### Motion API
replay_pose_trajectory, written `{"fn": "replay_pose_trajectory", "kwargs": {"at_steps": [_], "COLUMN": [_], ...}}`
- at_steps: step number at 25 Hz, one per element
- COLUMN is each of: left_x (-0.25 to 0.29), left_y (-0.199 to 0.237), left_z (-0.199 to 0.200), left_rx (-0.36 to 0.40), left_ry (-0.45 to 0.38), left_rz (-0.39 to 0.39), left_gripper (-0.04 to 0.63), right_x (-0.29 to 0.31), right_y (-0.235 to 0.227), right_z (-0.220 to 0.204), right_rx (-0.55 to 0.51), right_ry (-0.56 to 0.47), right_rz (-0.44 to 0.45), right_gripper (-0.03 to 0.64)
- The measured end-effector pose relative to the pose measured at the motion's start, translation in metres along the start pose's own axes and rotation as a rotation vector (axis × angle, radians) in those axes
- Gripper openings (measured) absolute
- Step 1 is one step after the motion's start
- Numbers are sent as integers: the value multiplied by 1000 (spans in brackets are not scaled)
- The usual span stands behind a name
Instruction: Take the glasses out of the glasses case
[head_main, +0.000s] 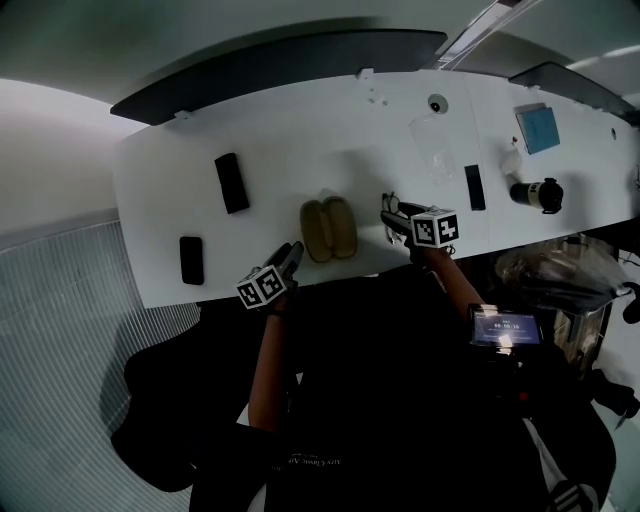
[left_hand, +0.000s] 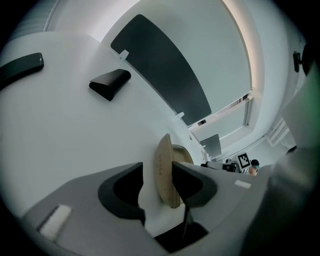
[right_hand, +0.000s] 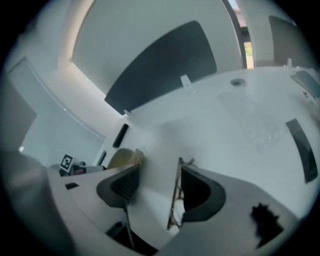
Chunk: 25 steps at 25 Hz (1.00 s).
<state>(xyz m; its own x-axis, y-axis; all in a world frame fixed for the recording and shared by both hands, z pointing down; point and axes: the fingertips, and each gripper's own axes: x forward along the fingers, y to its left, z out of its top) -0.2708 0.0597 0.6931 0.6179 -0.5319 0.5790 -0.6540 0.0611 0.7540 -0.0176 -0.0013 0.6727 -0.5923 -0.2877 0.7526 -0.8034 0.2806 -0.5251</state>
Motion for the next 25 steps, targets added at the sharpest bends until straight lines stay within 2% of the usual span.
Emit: {"fn": "replay_pose_trajectory", "kwargs": {"at_steps": [1,3,5,7,9,12,15,19,22,25], "left_x": [2,8,11,12,15,17,19,28,33,41], "left_y": [0,0,-1,1,-3,-24,-45,-70,-80,-93], "left_z": [-1,-2,-3,-2,-4,-4,-8,-4,-6,-11], "left_rx": [0,-25,-65,-85,-63,55,154,148,139,168], "left_ry": [-13,-49,-84,-107,-85,3,71,102,115,142], "left_rz": [-26,-108,-182,-207,-206,-207,-265,-358,-367,-372], "left_gripper": [179,117,75,5,3,5,5,5,5,5], "right_x": [-6,-8,3,21,31,35,41,55,58,52], "right_y": [11,41,69,83,83,74,76,75,75,75], "right_z": [10,19,11,-5,-22,-40,-53,-56,-61,-58], "right_rx": [-42,-179,-318,-404,-441,-527,-597,-640,-683,-677], "right_ry": [-48,-80,-42,29,105,184,213,242,263,247], "right_rz": [29,95,135,143,119,63,58,77,91,103], "right_gripper": [270,270,268,260,256,256,255,255,255,255]}}
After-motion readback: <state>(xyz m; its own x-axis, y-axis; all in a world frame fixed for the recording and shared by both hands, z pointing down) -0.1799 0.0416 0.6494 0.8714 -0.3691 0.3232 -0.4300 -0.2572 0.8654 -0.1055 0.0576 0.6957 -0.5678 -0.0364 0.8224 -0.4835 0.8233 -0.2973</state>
